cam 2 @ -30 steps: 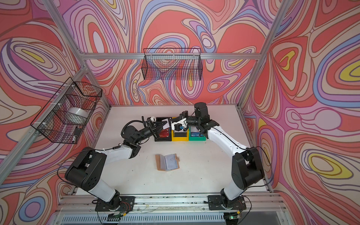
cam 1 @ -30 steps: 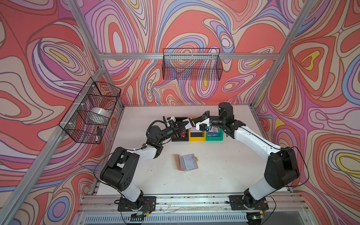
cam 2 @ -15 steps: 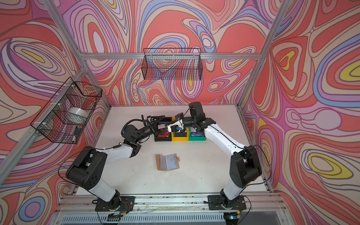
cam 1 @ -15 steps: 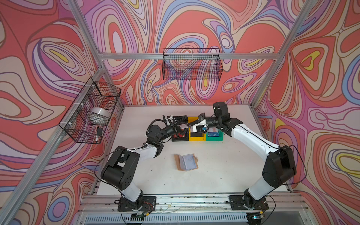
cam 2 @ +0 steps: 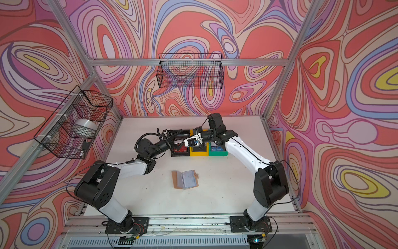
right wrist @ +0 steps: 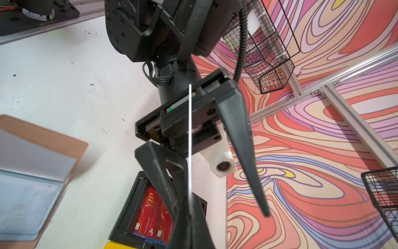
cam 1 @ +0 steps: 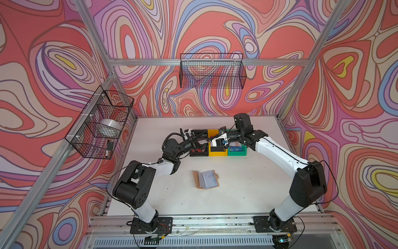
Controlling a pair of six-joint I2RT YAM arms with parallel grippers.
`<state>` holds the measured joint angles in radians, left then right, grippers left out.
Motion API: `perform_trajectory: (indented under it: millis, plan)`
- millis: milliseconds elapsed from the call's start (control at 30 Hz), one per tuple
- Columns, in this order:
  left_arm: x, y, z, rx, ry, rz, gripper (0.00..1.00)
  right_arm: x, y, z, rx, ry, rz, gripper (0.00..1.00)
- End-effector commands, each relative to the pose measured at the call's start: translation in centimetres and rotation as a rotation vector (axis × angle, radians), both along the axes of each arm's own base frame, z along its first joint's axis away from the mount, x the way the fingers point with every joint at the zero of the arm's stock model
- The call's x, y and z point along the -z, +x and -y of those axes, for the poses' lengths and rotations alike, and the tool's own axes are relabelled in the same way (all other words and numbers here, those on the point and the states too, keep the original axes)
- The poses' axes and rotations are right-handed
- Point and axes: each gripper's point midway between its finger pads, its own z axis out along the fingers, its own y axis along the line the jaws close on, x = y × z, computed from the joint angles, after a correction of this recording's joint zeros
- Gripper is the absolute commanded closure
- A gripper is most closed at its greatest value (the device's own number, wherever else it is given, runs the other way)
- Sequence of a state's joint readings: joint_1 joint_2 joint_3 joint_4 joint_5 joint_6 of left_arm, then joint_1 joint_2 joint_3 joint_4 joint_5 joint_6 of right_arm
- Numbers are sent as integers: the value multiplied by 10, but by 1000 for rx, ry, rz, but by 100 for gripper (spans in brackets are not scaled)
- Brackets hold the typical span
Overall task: Take the credit cards out of the card holder
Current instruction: Pass the credit card.
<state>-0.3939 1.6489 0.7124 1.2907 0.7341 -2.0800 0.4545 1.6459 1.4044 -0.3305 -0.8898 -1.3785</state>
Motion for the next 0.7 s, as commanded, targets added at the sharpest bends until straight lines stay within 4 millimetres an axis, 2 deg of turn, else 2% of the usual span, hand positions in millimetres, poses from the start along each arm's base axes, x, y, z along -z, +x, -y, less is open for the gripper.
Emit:
perform_trajectory:
  millis: [0, 167, 300, 433, 667]
  plan:
    - [-15, -12, -8, 143, -230, -377, 40, -13, 4, 5, 58, -34, -17, 100]
    - [-5, -13, -14, 136, -205, -377, 41, -18, 5, 11, 85, -76, -29, 100]
    - [1, -14, -20, 121, -187, -366, 50, -21, 1, 19, 98, -137, -45, 100]
    - [6, -21, -18, 147, -154, -345, 52, -20, 9, 35, 180, -267, -50, 100]
    - [28, -25, -19, 158, -104, -353, 54, -18, 24, 59, 302, -446, -81, 100]
